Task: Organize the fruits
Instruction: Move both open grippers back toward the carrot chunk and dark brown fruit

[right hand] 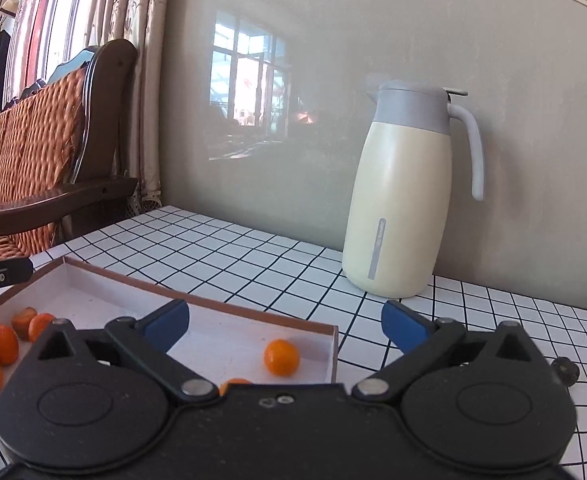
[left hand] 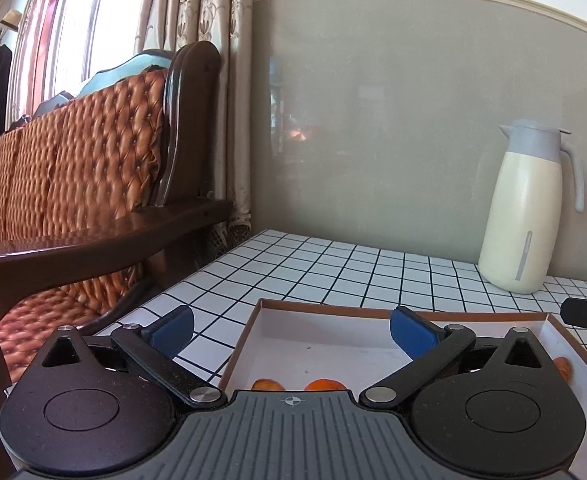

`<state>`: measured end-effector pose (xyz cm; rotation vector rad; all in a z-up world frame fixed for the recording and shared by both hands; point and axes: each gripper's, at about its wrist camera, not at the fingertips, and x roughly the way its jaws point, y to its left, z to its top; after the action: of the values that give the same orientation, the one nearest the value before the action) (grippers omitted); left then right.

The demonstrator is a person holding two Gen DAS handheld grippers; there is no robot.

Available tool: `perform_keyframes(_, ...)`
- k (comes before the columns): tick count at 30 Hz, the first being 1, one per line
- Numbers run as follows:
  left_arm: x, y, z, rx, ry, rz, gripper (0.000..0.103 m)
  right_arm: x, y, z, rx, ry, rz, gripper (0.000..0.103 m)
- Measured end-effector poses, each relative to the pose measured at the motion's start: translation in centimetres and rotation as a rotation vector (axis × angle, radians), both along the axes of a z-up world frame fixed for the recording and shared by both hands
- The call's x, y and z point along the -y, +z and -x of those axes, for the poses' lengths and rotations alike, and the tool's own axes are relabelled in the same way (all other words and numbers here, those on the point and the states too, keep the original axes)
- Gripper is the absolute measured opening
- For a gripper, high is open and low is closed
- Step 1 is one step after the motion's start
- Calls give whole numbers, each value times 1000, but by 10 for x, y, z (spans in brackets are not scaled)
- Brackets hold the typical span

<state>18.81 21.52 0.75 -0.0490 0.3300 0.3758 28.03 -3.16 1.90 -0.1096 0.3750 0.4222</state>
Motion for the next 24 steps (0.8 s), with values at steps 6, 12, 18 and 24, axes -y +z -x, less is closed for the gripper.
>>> perform_keyframes(6,22,4,7,11,-43,-25,103,13,1,7,3,-16,5,97)
perform_keyframes(12,55,8,7,1,-111,-66,103,29,-1,12,-3,-30,23,97)
perform_keyframes(18,85,12,1,-21,-154,-63,103,53,0,18,2,-55,27,97)
perform_keyframes(24,115,13,-5,-28,-181,-66,103,85,0,23,4,-94,35,97)
